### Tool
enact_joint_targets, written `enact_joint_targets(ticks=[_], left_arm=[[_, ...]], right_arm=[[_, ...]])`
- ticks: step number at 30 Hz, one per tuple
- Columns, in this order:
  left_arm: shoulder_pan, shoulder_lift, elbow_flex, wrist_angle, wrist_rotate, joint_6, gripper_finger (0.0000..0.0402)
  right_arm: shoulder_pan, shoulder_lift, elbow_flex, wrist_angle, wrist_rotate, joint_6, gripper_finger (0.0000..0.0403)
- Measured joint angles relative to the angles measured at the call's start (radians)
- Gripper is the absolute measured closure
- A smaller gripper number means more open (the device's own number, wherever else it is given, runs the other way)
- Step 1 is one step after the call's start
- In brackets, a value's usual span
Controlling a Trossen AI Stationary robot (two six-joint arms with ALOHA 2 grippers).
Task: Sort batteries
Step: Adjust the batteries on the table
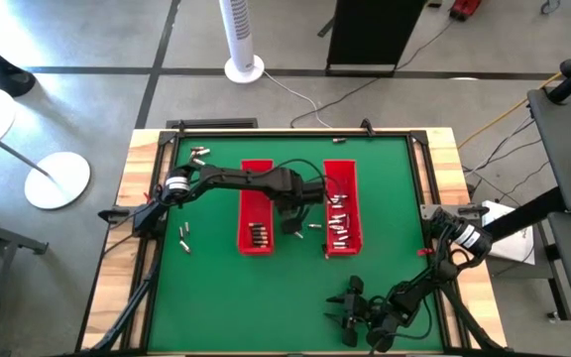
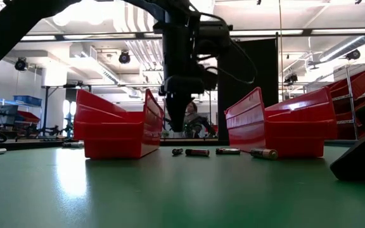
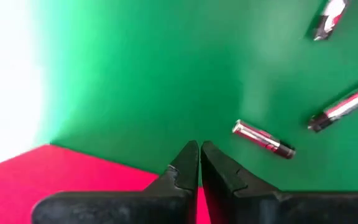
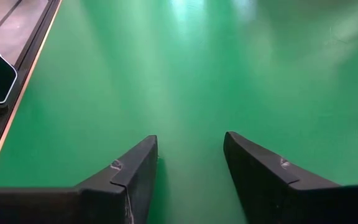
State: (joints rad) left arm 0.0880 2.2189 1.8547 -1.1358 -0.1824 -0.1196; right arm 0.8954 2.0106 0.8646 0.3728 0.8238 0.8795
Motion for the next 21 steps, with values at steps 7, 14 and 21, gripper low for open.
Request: enact_joint_targets(ticks=[7,14,21], left_arm=[[0.0,0.038,0.018,0.012,-0.012,0.159,0.0401],[0.015,0.12,0.135,-0.048,-0.026,0.25,0.0401],[0.02,0.137,0.142,-0.053,-0.008,0.211,0.0401]], right_arm=[[-0.001,0.001,-0.001,0.0,0.0,0.0,0.0219],[-0.005,0.001,-0.001,0.0,-0.001,0.0,0.0214],[-0.005,0.001,-0.002,0.0,0.0,0.005,0.0223]])
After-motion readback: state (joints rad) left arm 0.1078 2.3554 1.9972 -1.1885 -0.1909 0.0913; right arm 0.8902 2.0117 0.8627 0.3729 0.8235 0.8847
